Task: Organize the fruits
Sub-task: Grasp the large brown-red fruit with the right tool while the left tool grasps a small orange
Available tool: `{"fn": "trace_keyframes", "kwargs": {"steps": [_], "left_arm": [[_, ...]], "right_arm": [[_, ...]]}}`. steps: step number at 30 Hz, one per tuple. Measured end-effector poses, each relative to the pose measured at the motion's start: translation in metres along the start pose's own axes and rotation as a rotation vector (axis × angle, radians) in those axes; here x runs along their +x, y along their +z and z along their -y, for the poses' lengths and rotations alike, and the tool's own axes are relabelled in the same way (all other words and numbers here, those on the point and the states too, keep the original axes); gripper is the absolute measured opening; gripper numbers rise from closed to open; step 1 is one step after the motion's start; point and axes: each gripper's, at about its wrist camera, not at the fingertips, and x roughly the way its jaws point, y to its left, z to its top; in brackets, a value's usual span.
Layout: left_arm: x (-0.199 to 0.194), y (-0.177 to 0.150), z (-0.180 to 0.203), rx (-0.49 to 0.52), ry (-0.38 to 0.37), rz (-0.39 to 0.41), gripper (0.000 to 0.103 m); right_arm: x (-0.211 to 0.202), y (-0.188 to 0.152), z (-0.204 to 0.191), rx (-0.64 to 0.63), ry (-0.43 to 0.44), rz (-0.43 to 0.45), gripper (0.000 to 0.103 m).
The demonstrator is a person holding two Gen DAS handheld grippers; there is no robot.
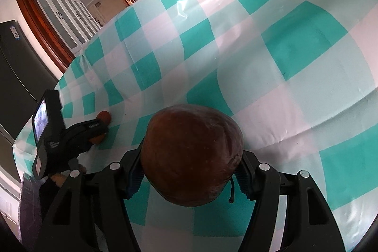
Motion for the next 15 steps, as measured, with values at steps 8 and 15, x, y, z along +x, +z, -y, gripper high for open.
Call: {"fn": "trace_keyframes", "kwargs": {"steps": [8,15], "left_arm": [[-0.068,-0.036,-0.008,0.006,-0.136,0.079,0.041],[-0.168,-0.091,-0.003,0.051,-0.225,0.211,0.041]], "right_arm": [[-0.001,0.001,0.004,0.013,0.032,0.013,0.064],[-0.01,0.002,0.002,0.02,0.076,0.052,0.064]]}}
